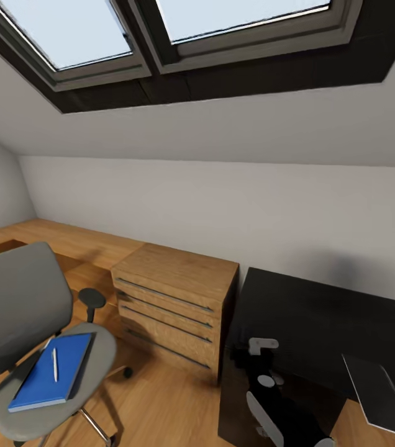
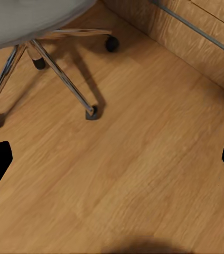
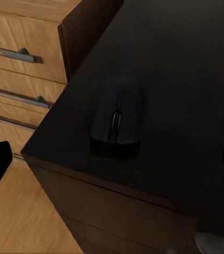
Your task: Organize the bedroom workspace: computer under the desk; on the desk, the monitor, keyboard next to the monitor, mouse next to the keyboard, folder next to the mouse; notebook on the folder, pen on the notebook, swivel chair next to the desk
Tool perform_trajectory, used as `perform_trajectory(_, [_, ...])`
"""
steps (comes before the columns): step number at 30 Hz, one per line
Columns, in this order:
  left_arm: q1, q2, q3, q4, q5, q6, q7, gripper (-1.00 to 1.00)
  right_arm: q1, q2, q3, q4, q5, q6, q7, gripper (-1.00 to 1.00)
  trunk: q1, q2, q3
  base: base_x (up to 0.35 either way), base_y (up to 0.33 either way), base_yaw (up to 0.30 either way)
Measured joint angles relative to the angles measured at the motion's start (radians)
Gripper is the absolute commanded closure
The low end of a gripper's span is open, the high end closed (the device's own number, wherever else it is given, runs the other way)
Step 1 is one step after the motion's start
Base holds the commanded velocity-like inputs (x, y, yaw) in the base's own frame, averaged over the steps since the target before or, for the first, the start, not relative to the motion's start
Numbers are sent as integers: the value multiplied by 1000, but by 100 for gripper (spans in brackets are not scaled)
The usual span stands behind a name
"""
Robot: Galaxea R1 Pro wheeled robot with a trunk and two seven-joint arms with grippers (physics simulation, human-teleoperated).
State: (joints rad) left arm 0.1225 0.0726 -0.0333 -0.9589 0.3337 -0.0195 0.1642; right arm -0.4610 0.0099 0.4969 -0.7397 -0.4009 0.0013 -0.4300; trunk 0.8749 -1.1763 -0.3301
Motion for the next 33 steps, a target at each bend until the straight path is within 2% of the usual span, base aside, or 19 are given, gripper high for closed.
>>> perform_trajectory(4, [0, 0, -1, -1, 0, -1, -1, -100, -34, 1, -2, 73, -2, -7, 14, -100, 0, 0, 0, 238, 0, 0])
perform_trajectory(8, [0, 0, -3, -1, -1, -1, -2, -100, -75, 2, -9, 165, -2, -12, 78, -100, 0, 0, 0, 54, 0, 0])
perform_trajectory(10, [0, -1, -20, -1, -2, -1, -3, -100, -82, 4, -12, 183, -3, -16, 90, -100, 0, 0, 0, 73, 12, 0])
perform_trajectory(20, [0, -1, -30, -1, -3, -3, -2, -100, -84, 6, -13, 188, -4, -18, 94, -100, 0, 0, 0, 234, 67, 0])
perform_trajectory(24, [0, -1, -85, -1, -4, -4, -1, -100, -85, 6, -13, 188, -3, -17, 94, -100, 0, 0, 0, 25, 6, 0])
perform_trajectory(27, [0, 0, -101, -2, -3, -4, -2, -100, -85, 5, -13, 189, -3, -16, 93, -100, 0, 0, 0, 7, 2, 0])
perform_trajectory(33, [0, 1, -108, -11, -1, -5, -2, -100, -102, 5, -13, 214, -4, -10, 90, -100, 0, 0, 0, 1, 0, 0])
